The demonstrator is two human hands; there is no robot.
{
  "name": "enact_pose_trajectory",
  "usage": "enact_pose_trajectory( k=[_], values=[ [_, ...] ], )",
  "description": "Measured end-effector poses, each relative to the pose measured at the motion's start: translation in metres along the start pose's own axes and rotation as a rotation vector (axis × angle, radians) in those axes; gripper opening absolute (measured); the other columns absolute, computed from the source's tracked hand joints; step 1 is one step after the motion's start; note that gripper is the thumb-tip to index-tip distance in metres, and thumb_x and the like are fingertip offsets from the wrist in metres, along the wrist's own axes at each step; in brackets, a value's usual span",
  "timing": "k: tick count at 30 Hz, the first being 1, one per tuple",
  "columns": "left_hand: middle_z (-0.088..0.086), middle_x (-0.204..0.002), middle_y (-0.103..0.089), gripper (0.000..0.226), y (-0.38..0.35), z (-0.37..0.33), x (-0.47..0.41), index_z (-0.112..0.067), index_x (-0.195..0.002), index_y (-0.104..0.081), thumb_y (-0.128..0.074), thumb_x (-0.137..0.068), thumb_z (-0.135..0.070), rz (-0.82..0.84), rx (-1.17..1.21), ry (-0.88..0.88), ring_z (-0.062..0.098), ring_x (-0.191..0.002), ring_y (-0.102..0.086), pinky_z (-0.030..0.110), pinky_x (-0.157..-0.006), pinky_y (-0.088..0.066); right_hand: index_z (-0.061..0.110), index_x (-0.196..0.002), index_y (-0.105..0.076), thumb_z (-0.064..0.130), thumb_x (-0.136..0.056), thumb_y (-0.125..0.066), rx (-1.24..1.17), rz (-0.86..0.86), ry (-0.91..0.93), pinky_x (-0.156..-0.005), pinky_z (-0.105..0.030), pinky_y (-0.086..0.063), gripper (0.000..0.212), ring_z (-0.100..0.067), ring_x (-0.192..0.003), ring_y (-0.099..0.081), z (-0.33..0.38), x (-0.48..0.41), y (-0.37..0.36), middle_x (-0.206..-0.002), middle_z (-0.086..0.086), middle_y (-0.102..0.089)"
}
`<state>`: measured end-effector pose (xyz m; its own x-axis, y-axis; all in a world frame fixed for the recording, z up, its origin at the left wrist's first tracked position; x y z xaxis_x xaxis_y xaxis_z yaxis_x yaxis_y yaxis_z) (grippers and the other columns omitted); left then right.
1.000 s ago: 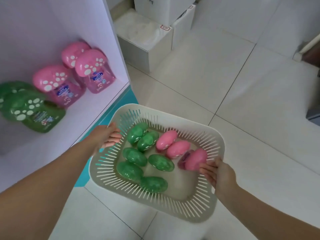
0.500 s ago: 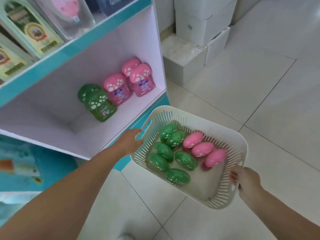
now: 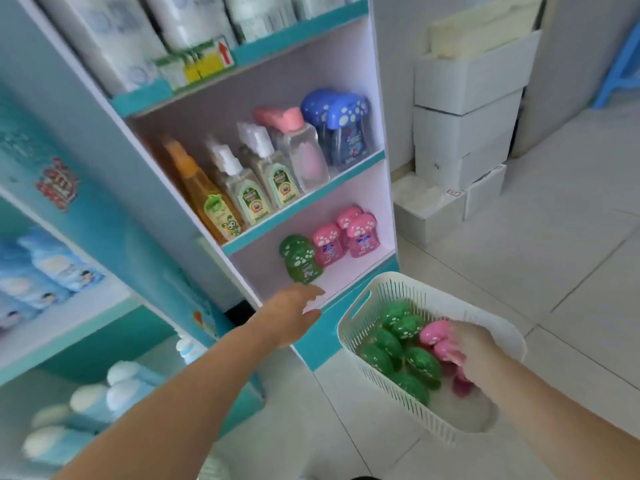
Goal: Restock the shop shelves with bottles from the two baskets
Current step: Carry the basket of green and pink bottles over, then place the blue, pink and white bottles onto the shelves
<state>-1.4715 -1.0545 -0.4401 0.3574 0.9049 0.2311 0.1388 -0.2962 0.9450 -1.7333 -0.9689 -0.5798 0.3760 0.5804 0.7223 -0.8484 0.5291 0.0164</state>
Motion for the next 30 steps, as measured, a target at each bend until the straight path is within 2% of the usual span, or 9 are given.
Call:
enact_pose_trajectory(
  k=[2, 4, 5, 10, 13, 17, 22, 26, 30],
  values=[
    [-0.003, -0.136, -0.048, 0.039, 0.028, 0.004, 0.03, -0.03, -0.132, -0.047, -0.05, -0.094, -0.031, -0.071, 0.028, 0.025, 0.017, -0.117, -0.051, 0.033, -0.105, -0.041, 0.002, -0.092, -0.055, 0.003, -0.091, -0.05, -0.029, 0.107, 0.031, -0.043, -0.017, -0.045, 0.005, -0.01, -0.051, -0.06, 0.011, 0.022, -0.031, -0.088, -0.01, -0.054],
    [-0.002, -0.133, -0.05, 0.038, 0.049, 0.013, 0.064, -0.031, -0.132, -0.047, -0.05, -0.094, -0.031, -0.133, 0.046, 0.038, 0.018, -0.115, -0.053, 0.034, -0.103, -0.043, 0.006, -0.104, -0.054, 0.007, -0.093, -0.051, 0.035, 0.198, 0.095, -0.075, -0.031, -0.05, 0.012, -0.02, -0.088, -0.061, 0.019, 0.05, -0.062, -0.103, -0.01, -0.057],
    [-0.001, -0.132, -0.05, 0.038, 0.055, 0.017, 0.078, -0.031, -0.132, -0.047, -0.049, -0.094, -0.03, -0.155, 0.048, 0.036, 0.019, -0.114, -0.054, 0.034, -0.103, -0.043, 0.005, -0.109, -0.054, 0.007, -0.092, -0.053, 0.081, 0.24, 0.13, -0.082, -0.035, -0.048, 0.017, -0.023, -0.096, -0.058, 0.022, 0.066, -0.077, -0.107, -0.01, -0.058],
    [0.006, -0.117, -0.056, 0.039, 0.077, 0.059, 0.16, -0.026, -0.13, -0.051, -0.052, -0.092, -0.025, -0.277, 0.079, 0.097, 0.024, -0.104, -0.057, 0.036, -0.098, -0.044, 0.014, -0.116, -0.055, 0.007, -0.09, -0.056, 0.299, 0.362, 0.297, -0.083, -0.037, -0.049, 0.027, -0.025, -0.102, -0.057, 0.022, 0.148, -0.135, -0.112, -0.011, -0.058],
    [0.002, -0.111, -0.056, 0.037, 0.081, 0.093, 0.212, -0.026, -0.128, -0.052, -0.053, -0.091, -0.027, -0.361, 0.119, 0.159, 0.019, -0.097, -0.058, 0.029, -0.09, -0.046, 0.014, -0.116, -0.054, 0.007, -0.09, -0.056, 0.389, 0.411, 0.413, -0.09, -0.04, -0.047, 0.028, -0.024, -0.101, -0.055, 0.017, 0.191, -0.161, -0.11, -0.01, -0.055],
    [0.0, -0.109, -0.055, 0.037, 0.08, 0.134, 0.264, -0.027, -0.128, -0.051, -0.053, -0.092, -0.03, -0.43, 0.141, 0.23, 0.014, -0.085, -0.052, 0.029, -0.088, -0.045, 0.015, -0.121, -0.053, 0.007, -0.089, -0.055, 0.474, 0.461, 0.499, -0.086, -0.036, -0.045, 0.033, -0.021, -0.098, -0.054, 0.003, 0.232, -0.187, -0.105, -0.006, -0.056],
    [-0.005, -0.101, -0.049, 0.038, 0.072, 0.178, 0.319, -0.025, -0.129, -0.051, -0.053, -0.091, -0.029, -0.5, 0.196, 0.306, 0.016, -0.09, -0.054, 0.027, -0.089, -0.043, 0.016, -0.126, -0.051, 0.009, -0.087, -0.057, 0.608, 0.486, 0.605, -0.081, -0.033, -0.045, 0.04, -0.022, -0.106, -0.054, -0.015, 0.272, -0.222, -0.119, -0.007, -0.055],
    [0.0, -0.11, -0.054, 0.039, 0.056, 0.217, 0.361, -0.023, -0.13, -0.05, -0.055, -0.091, -0.027, -0.515, 0.263, 0.361, 0.015, -0.09, -0.055, 0.028, -0.089, -0.045, 0.016, -0.128, -0.051, 0.01, -0.087, -0.058, 0.722, 0.496, 0.655, -0.071, -0.03, -0.048, 0.042, -0.023, -0.096, -0.057, -0.035, 0.299, -0.249, -0.114, -0.011, -0.058],
    [0.001, -0.108, -0.055, 0.04, 0.038, 0.259, 0.392, -0.021, -0.129, -0.051, -0.057, -0.09, -0.025, -0.572, 0.306, 0.397, 0.014, -0.086, -0.054, 0.026, -0.087, -0.044, 0.016, -0.127, -0.051, 0.008, -0.086, -0.059, 0.804, 0.484, 0.676, -0.084, -0.036, -0.049, 0.043, -0.024, -0.105, -0.057, -0.063, 0.311, -0.274, -0.12, -0.009, -0.056]
  ],
)
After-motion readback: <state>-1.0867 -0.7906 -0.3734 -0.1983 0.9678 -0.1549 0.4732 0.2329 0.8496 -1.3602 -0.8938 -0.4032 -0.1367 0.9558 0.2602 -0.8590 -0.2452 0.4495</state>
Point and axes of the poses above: each hand's wrist, its own x-axis away from the middle knuckle, its own y-axis out of the back of the hand, z = x × y, the point moved 7 cm from there along -x, towards the middle knuckle
